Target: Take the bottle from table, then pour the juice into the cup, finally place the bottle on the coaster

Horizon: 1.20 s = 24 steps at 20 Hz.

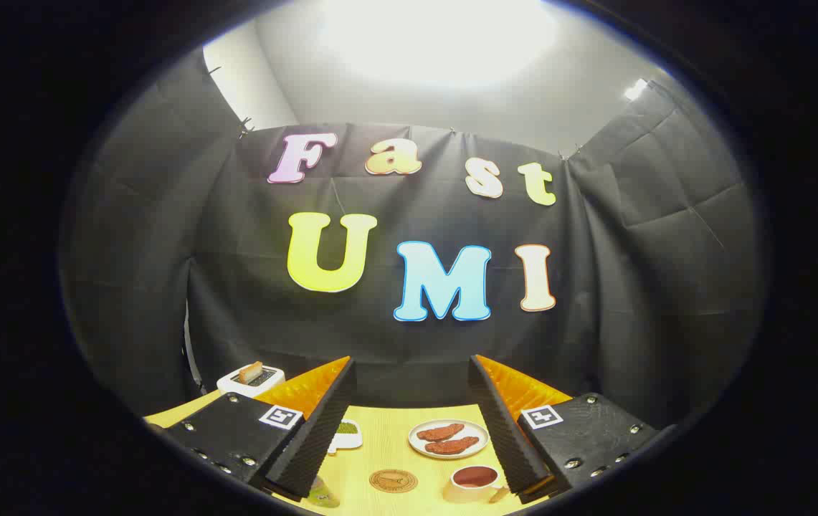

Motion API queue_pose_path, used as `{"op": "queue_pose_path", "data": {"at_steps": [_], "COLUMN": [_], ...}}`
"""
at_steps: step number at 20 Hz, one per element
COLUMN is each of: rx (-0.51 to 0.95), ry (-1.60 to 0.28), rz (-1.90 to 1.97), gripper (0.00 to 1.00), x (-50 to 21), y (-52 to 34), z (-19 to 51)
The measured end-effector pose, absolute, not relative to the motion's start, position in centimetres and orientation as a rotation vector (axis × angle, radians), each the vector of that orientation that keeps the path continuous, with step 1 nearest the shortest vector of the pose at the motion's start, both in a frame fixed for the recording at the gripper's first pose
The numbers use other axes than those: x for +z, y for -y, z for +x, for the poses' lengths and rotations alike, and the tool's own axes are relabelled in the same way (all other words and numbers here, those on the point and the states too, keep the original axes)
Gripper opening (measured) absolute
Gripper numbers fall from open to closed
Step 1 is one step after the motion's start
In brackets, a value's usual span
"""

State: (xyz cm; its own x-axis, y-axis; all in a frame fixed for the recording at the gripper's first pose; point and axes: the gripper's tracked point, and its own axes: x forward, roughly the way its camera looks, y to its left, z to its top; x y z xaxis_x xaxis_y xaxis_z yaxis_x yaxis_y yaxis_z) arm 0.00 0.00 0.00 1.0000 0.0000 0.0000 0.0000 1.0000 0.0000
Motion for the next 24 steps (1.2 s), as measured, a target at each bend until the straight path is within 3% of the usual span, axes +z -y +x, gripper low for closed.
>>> {"op": "queue_pose_path", "data": {"at_steps": [24], "rx": [-0.034], "ry": [-0.059], "rz": [0.02], "gripper": [0.95], "x": [-5.9], "y": [-2.4], "z": [-0.8]}}
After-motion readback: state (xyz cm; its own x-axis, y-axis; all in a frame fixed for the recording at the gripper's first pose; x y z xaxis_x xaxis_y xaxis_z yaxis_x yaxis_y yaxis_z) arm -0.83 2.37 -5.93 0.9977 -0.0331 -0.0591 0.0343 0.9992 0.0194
